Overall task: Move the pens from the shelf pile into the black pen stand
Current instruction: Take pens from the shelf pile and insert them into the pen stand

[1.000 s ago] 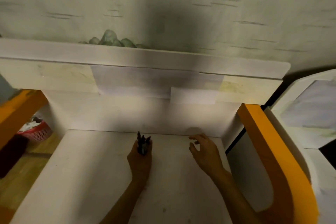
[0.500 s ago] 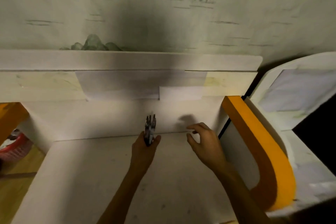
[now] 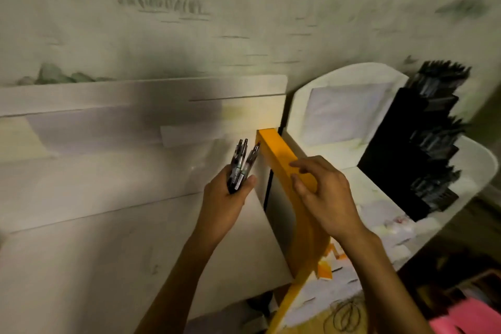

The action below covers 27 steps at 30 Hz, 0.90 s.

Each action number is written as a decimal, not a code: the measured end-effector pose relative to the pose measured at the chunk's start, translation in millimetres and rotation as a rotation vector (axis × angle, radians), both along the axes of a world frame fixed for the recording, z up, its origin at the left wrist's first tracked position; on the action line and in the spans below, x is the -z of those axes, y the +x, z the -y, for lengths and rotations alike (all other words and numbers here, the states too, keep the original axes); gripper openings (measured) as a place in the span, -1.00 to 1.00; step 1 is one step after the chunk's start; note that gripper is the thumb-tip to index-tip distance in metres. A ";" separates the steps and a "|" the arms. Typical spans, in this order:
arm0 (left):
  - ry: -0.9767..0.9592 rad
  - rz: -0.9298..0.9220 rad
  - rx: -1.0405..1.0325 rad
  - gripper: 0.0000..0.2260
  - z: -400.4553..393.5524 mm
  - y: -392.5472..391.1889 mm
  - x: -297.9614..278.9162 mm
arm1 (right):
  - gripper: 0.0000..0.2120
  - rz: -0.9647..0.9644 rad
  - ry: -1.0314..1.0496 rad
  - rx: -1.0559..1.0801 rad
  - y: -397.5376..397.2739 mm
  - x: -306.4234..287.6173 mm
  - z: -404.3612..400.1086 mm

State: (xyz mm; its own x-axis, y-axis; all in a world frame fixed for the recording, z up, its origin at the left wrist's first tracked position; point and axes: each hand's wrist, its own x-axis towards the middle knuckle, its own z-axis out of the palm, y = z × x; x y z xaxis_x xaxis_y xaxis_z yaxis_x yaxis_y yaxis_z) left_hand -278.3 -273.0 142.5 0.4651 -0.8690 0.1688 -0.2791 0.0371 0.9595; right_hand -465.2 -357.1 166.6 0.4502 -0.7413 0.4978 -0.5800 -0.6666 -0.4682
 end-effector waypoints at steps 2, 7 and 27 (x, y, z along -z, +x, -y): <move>0.001 0.016 0.020 -0.92 2.1 -31.4 -4.9 | -0.76 -0.017 -0.012 0.019 -37.1 4.3 1.5; 0.014 -0.027 0.015 -0.95 4.5 -121.2 -9.3 | -0.78 0.006 0.027 0.041 -135.0 16.3 -4.7; 0.128 -0.006 0.060 -0.95 60.9 -389.6 44.9 | -0.73 -0.222 0.080 0.216 -406.7 77.4 44.4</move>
State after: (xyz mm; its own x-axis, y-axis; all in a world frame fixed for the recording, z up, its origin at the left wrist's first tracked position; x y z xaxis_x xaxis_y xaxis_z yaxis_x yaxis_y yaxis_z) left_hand -667.9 -334.0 97.5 0.4122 -0.9096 0.0520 -0.2744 -0.0695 0.9591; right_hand -871.8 -401.5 89.2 0.3693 -0.8642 0.3416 -0.7978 -0.4834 -0.3604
